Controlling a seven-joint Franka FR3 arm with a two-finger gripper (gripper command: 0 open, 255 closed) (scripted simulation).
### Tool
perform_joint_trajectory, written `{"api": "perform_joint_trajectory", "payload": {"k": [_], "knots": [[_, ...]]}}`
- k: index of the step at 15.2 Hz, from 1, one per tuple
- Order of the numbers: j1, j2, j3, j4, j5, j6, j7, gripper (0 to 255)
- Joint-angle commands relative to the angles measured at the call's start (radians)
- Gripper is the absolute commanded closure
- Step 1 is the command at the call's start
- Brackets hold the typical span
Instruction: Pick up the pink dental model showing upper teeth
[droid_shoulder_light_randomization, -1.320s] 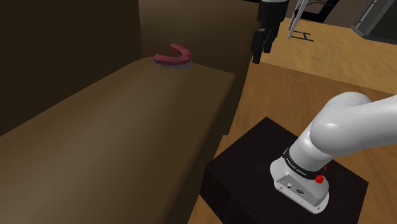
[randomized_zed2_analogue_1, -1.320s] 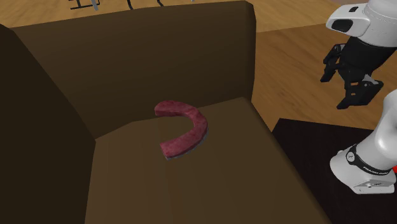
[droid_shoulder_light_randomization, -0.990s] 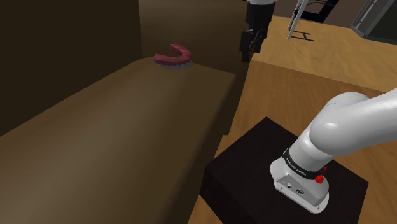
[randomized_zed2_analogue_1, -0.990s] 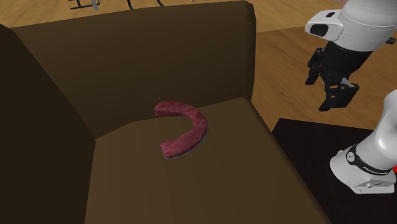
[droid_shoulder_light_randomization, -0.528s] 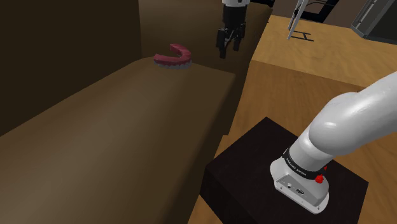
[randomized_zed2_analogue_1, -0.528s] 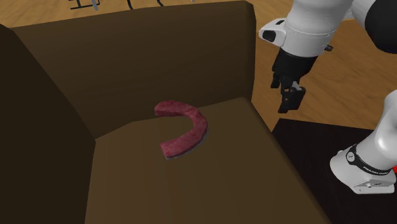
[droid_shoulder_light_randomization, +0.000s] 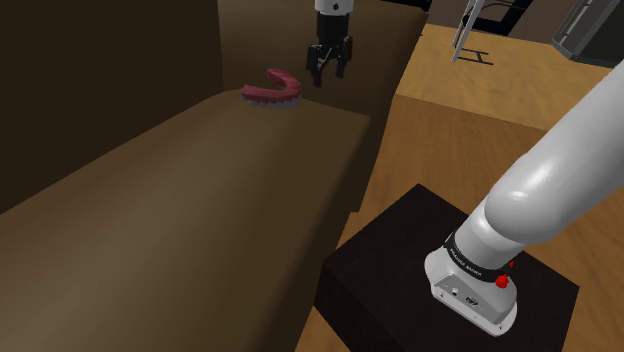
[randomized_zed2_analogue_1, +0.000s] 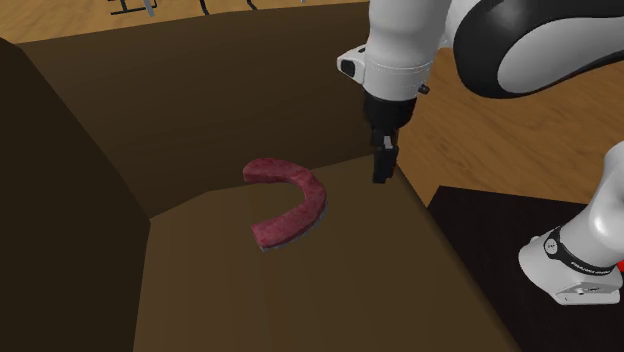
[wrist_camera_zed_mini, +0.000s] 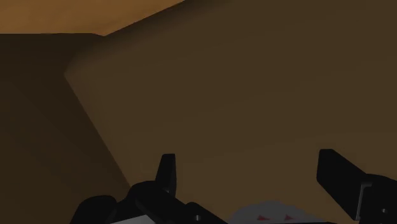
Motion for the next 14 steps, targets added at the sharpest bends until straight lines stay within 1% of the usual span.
{"api": "perform_joint_trajectory", "payload": {"k": [1,7,13,14], "knots": [[-0.001,0.075,0.000,0.075,0.001,0.007,0.012,0],[-0.003,0.312,-0.005,0.333,0.005,0.001,0.038,0],[-0.002,0.564,-0.012,0.662,0.010,-0.060,0.059,0],[-0.002,0.565,-0.012,0.649,0.010,-0.046,0.059,0]]}}
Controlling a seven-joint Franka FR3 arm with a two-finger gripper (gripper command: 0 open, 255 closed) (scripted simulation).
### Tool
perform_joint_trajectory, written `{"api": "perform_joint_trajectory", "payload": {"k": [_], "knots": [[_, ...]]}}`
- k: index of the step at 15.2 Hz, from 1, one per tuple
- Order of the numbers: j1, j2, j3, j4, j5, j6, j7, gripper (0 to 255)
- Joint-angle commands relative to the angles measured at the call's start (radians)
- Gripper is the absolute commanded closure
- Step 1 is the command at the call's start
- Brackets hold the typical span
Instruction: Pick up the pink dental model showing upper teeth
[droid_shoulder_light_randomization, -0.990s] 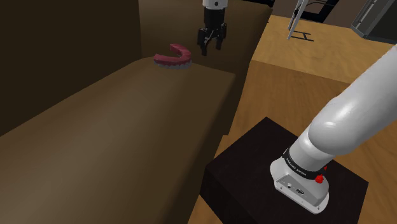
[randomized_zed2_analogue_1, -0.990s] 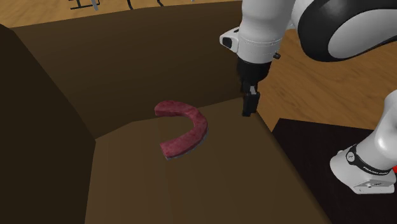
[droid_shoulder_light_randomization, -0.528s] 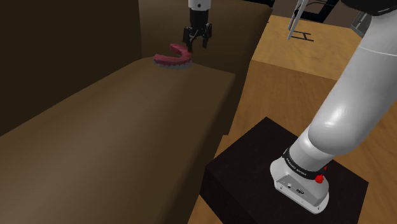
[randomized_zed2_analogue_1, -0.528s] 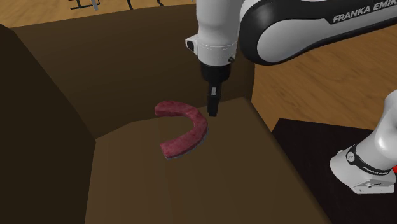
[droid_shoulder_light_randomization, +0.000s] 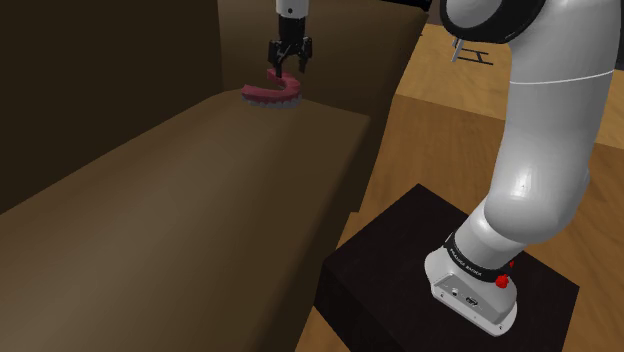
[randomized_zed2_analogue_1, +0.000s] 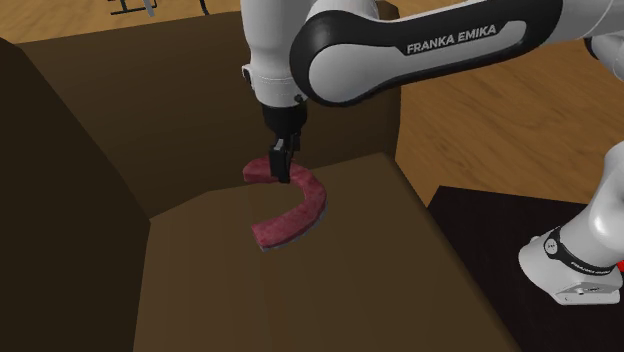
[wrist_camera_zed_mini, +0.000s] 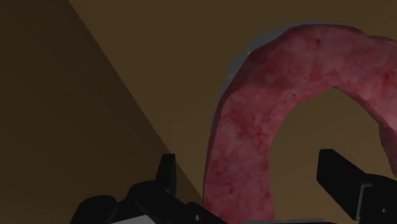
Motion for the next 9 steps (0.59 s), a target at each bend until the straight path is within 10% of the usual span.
{"api": "perform_joint_trajectory", "payload": {"k": [1,8,9], "knots": [[-0.001,0.020,-0.001,0.009,0.001,0.013,0.001,0],[-0.001,0.027,-0.001,-0.055,0.000,0.084,0.001,0],[-0.001,0.024,-0.001,-0.058,0.000,0.084,0.002,255]]}}
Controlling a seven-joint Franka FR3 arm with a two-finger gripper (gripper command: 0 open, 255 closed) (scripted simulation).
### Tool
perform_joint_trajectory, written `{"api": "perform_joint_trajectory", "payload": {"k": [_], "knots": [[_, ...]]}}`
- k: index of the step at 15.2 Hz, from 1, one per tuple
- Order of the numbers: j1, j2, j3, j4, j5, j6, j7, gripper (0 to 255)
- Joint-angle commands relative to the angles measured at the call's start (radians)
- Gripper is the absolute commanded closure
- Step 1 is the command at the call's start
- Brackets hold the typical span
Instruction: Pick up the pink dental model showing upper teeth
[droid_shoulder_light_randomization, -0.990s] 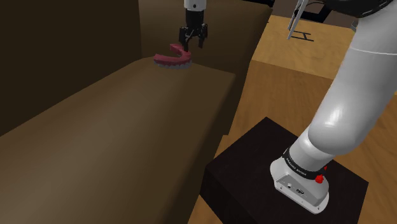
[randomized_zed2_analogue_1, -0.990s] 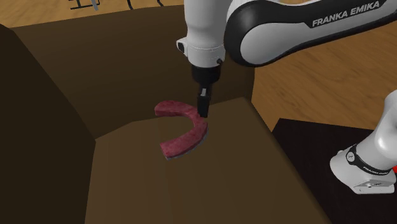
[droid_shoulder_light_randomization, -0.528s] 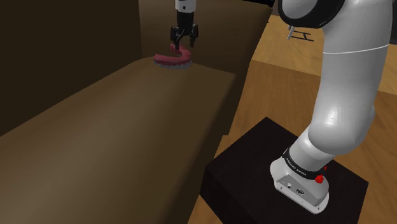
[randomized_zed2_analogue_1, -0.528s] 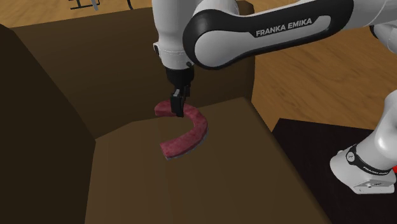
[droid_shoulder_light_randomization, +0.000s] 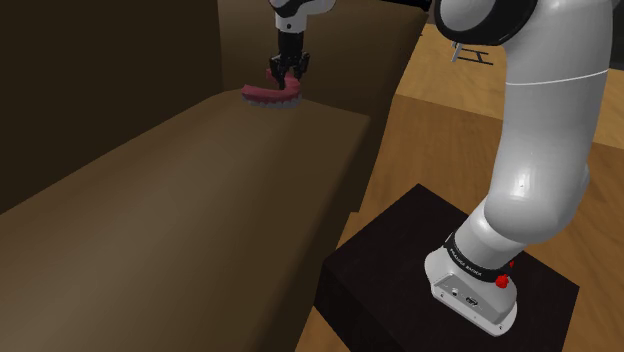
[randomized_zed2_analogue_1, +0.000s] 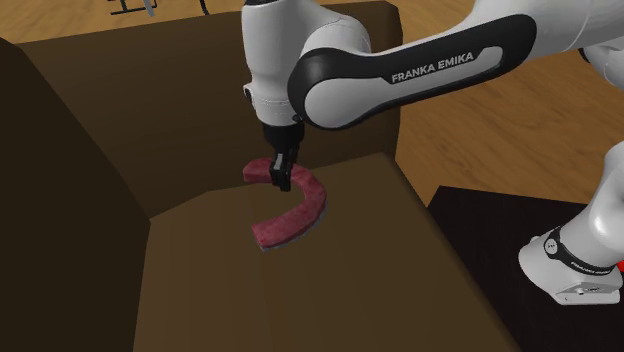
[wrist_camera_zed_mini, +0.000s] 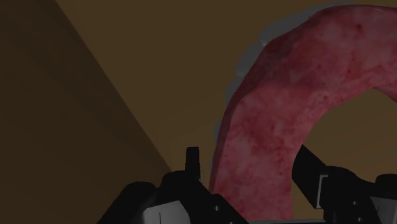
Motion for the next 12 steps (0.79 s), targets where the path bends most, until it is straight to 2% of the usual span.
{"api": "perform_joint_trajectory", "payload": {"k": [1,9,12], "knots": [[0.000,-0.001,0.000,-0.004,0.000,0.003,0.000,255],[-0.001,0.001,0.000,-0.002,0.000,0.003,-0.001,255],[0.000,-0.004,0.000,0.031,0.000,-0.034,-0.001,255]]}}
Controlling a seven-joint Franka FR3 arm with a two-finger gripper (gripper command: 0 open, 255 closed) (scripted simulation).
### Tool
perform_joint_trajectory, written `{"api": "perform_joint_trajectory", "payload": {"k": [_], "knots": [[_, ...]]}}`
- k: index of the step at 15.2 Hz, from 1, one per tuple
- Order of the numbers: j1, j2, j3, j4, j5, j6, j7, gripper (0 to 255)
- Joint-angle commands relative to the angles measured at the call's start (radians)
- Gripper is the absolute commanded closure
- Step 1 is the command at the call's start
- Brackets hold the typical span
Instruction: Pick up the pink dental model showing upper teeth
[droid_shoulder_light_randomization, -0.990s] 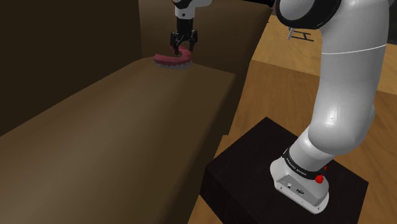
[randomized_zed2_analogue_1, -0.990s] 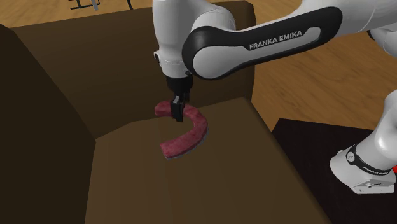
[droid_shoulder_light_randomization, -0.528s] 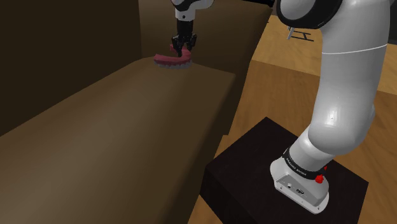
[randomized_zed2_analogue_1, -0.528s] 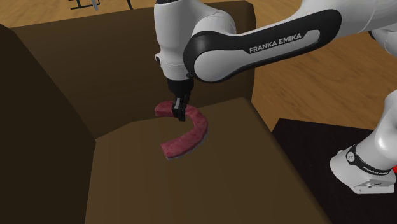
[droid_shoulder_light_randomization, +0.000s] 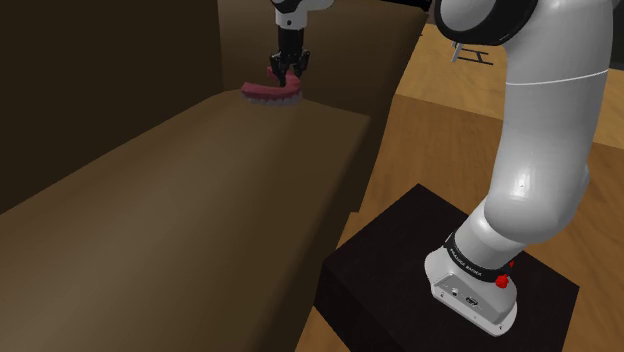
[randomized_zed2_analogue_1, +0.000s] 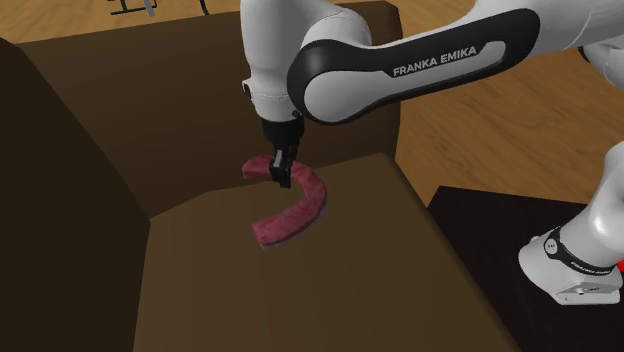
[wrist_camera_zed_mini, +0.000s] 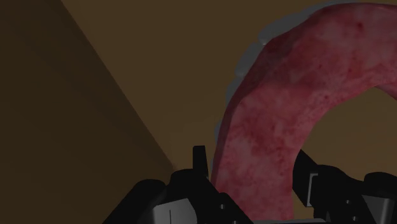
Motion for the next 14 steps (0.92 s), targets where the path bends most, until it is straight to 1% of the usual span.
{"api": "perform_joint_trajectory", "payload": {"k": [1,12,14], "knots": [[0.001,-0.004,0.000,0.024,0.000,-0.026,0.001,255],[0.004,0.003,0.001,0.183,0.000,-0.178,0.002,255],[0.004,0.004,0.001,0.185,0.000,-0.181,0.002,255]]}}
